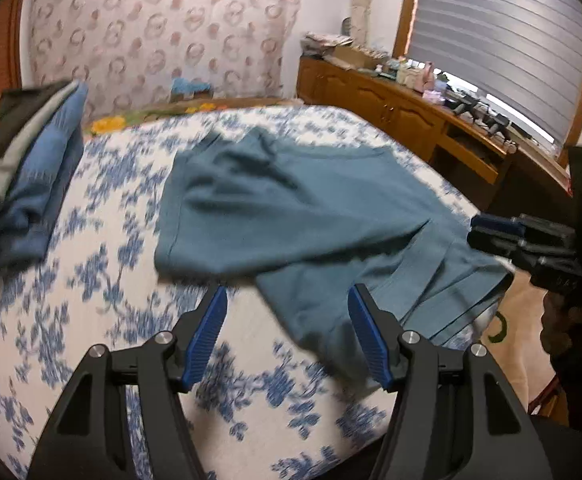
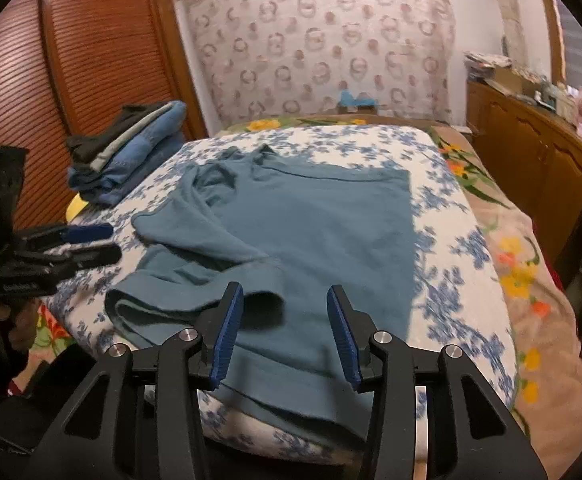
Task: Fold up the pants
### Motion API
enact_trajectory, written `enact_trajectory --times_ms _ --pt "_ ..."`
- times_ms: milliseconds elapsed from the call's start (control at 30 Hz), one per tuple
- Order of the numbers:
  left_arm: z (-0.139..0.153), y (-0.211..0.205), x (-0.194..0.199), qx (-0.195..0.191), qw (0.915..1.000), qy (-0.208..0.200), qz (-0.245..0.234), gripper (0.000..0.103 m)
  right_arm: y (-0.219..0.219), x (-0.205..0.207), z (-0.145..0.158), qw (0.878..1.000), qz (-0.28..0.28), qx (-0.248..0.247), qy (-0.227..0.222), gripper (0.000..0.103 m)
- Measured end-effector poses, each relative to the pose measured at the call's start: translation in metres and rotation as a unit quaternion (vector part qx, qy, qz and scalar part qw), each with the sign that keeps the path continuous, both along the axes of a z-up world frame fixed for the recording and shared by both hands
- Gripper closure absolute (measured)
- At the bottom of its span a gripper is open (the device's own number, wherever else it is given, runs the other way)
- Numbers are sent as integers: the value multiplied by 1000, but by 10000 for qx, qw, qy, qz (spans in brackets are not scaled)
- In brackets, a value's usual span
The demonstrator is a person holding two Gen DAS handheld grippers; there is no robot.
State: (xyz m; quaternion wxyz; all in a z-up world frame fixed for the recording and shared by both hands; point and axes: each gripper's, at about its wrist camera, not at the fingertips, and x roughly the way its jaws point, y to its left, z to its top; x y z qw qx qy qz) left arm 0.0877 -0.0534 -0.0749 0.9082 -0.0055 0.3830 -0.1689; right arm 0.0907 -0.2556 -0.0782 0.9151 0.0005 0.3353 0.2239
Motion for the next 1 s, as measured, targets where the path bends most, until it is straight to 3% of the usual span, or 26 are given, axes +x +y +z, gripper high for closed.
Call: enact_trajectory --times_ms 267,467,567,700,867,1000 --pt "-22 11 -3 -45 9996 236 152 41 25 21 -8 9994 200 -236 149 60" --pt "-22 13 -7 -149 9995 116 243 41 27 36 -15 9986 241 -111 455 61" --pt "-22 11 -7 -105 9995 82 284 41 31 38 -18 9977 330 -111 581 71" --pt "-22 11 -7 -97 9994 49 318 41 30 35 -18 9973 418 -36 606 92" --pt "-18 14 -7 -263 9988 80 397 41 31 23 -4 9984 477 0 315 98" --pt "-7 16 -13 -341 9986 -154 385 41 28 9 13 9991 409 113 -8 98"
